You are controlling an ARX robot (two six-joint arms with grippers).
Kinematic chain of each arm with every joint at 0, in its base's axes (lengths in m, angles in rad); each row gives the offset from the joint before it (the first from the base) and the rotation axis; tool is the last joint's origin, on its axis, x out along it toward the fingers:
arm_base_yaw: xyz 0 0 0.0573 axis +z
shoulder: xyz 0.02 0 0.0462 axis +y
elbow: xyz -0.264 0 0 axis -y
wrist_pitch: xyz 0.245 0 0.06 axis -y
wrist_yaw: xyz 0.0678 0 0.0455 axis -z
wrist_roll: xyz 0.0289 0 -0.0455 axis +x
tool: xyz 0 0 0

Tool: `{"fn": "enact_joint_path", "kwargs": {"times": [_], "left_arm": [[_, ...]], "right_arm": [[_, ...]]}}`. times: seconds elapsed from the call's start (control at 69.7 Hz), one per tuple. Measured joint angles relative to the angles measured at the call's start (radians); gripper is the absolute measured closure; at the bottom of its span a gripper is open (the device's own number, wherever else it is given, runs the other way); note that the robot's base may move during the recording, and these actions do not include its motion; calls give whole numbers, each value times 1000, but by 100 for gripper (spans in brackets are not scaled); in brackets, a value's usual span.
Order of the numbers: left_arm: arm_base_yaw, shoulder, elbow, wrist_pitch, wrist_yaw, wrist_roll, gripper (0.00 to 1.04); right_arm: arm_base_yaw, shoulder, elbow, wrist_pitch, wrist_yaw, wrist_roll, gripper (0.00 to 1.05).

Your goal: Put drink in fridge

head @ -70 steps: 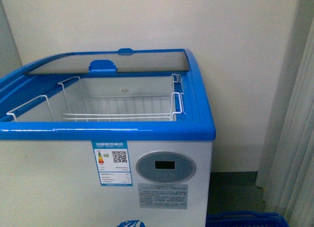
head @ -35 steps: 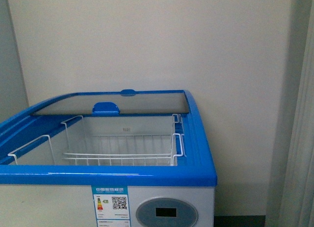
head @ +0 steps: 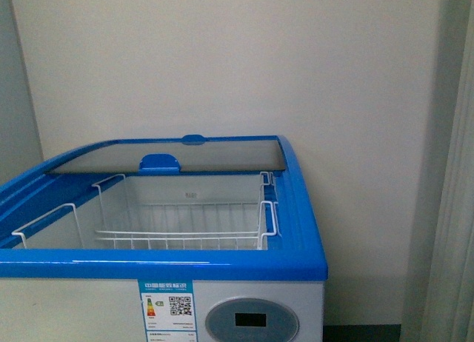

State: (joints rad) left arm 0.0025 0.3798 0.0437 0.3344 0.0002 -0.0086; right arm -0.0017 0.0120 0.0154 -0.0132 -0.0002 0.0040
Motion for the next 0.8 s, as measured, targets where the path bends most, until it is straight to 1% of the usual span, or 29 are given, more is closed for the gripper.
{"fn": "enact_joint_path", "kwargs": {"times": [0.115,0.215,0.23,0.273,0.287,0.345,0.373,0.445,0.459,0.488,0.517,0.617,0.675,0.689,0.718,0.775,0.804], "left_arm": [[0,-30,-29,12,0,0,102],[0,-52,-30,-9,0,-1,101],[0,-59,-30,-13,0,1,97],[0,-64,-30,-13,0,1,93],[0,-66,-30,-13,0,1,89],[0,-67,-30,-13,0,1,82],[-1,-67,-30,-14,0,1,77],[-1,-67,-30,-14,0,1,59],[-1,-67,-30,-14,0,1,58],[-1,-67,-30,-14,0,1,50],[-1,-67,-30,-14,0,1,47],[-1,-67,-30,-14,0,1,21],[-1,-67,-30,-14,0,1,8],[-1,-67,-30,-14,0,3,6],[-1,-68,-30,-14,0,4,8],[-1,-87,-30,-41,0,4,22],[-1,-94,-30,-47,0,4,25]], "right_arm": [[0,0,0,0,0,0,65],[0,0,0,0,0,0,65],[0,0,0,0,0,0,65],[0,0,0,0,0,0,65],[0,0,0,0,0,0,65],[0,0,0,0,0,0,65],[0,0,0,0,0,0,65],[0,0,0,0,0,0,65],[0,0,0,0,0,0,65],[0,0,0,0,0,0,65],[0,0,0,0,0,0,65],[0,0,0,0,0,0,65],[0,0,0,0,0,0,65],[0,0,0,0,0,0,65],[0,0,0,0,0,0,65],[0,0,0,0,0,0,65],[0,0,0,0,0,0,65]]}}
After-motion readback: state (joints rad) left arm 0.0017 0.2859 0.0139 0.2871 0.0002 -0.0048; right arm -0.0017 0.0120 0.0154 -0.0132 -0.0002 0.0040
